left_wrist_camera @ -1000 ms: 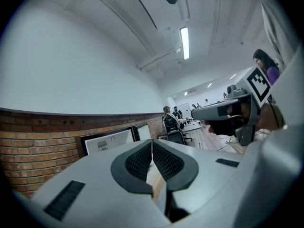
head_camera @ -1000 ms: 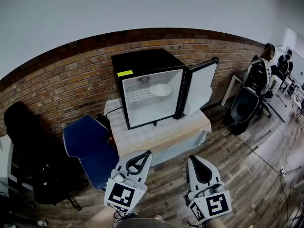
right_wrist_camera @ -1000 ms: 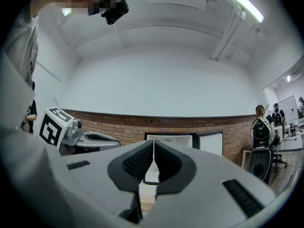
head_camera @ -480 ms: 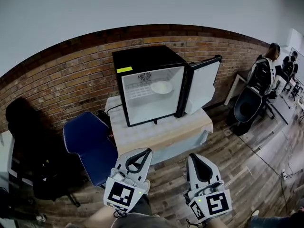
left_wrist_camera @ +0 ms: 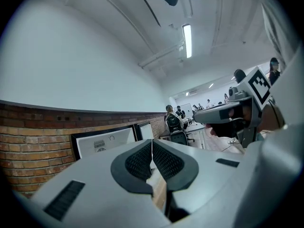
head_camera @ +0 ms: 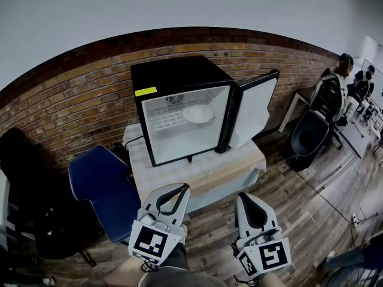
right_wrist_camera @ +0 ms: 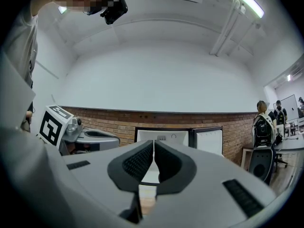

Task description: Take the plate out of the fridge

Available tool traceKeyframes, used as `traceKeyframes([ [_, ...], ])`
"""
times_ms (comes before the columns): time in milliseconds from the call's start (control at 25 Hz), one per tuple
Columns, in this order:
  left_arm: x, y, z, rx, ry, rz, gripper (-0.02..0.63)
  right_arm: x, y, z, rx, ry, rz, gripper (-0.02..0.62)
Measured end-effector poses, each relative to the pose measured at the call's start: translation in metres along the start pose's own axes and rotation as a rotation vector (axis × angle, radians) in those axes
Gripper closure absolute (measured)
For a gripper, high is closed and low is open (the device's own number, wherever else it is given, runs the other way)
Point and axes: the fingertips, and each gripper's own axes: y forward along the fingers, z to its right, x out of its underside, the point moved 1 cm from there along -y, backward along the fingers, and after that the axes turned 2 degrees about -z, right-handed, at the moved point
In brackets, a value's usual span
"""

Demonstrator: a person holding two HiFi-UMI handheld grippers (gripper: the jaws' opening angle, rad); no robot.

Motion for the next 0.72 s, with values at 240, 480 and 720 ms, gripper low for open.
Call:
traceKeyframes([
  [240, 0.012, 0.036, -0.03, 0.019, -0.005, -0.012, 0.588, 0.006, 0.044, 0.015, 0.009, 0.007, -0.021, 0.564],
  [480, 0.021, 0.071, -0.069, 0.031, -0.022, -0.031, 0.587, 0.009, 0.1, 0.024, 0.004, 0.017, -0.053, 0.564],
  [720, 0.033, 0.107, -0.109, 0.041, -0.046, -0.05, 0.587, 0.009, 0.157, 0.037, 0.008, 0.022, -0.075, 0.563],
])
